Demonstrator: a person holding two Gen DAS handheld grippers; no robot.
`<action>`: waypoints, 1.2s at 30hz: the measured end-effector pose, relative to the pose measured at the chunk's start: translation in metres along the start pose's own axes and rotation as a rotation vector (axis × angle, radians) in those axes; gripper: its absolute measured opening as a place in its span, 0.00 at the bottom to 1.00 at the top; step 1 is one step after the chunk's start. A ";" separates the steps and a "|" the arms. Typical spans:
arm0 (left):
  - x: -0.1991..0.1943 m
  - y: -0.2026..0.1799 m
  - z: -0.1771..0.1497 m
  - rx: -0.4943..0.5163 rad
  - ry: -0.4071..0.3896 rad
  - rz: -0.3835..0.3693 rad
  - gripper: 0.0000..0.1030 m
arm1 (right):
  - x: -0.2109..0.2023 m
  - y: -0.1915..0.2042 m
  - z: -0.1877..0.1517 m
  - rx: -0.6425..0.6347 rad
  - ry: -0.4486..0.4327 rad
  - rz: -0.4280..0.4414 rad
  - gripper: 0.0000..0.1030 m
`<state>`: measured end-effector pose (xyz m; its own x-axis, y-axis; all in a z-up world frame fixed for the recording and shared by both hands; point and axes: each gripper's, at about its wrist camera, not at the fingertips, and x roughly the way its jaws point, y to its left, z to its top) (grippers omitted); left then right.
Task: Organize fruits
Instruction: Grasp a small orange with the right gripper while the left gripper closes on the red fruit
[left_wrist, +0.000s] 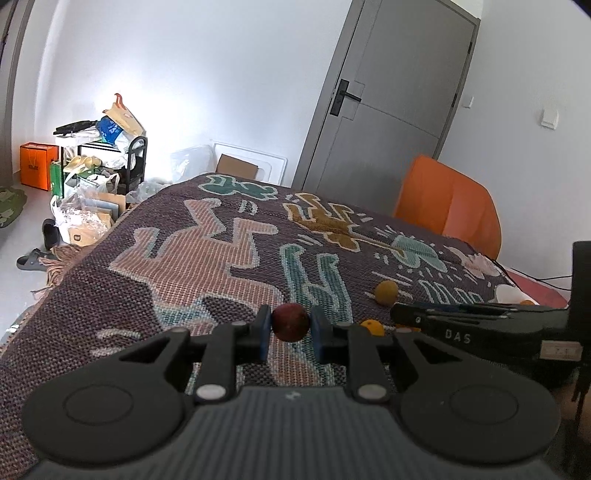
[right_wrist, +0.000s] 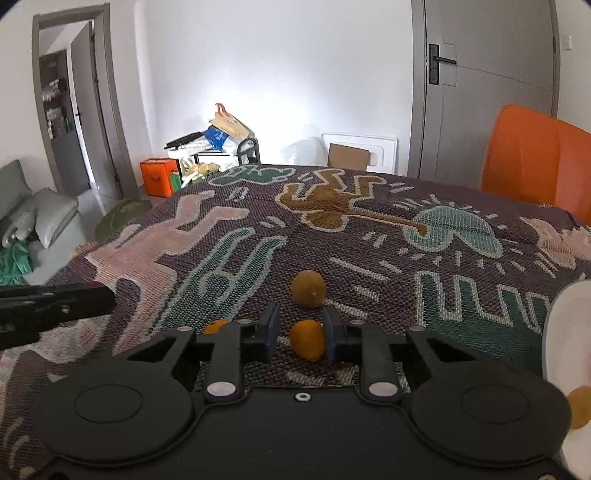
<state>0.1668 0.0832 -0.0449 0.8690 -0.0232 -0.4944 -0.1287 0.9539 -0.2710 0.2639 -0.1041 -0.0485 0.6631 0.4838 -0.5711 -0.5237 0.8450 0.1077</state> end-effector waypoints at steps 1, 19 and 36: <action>0.000 0.000 0.000 -0.001 0.000 0.000 0.20 | 0.002 0.000 0.000 -0.001 0.010 0.002 0.24; -0.009 -0.015 0.004 0.022 -0.027 -0.025 0.20 | -0.040 -0.001 -0.002 0.016 -0.065 0.020 0.20; -0.008 -0.075 0.003 0.101 -0.030 -0.110 0.20 | -0.101 -0.054 -0.020 0.112 -0.157 -0.059 0.20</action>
<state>0.1705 0.0130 -0.0180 0.8893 -0.1219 -0.4408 0.0155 0.9713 -0.2374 0.2145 -0.2031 -0.0129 0.7707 0.4552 -0.4459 -0.4249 0.8886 0.1727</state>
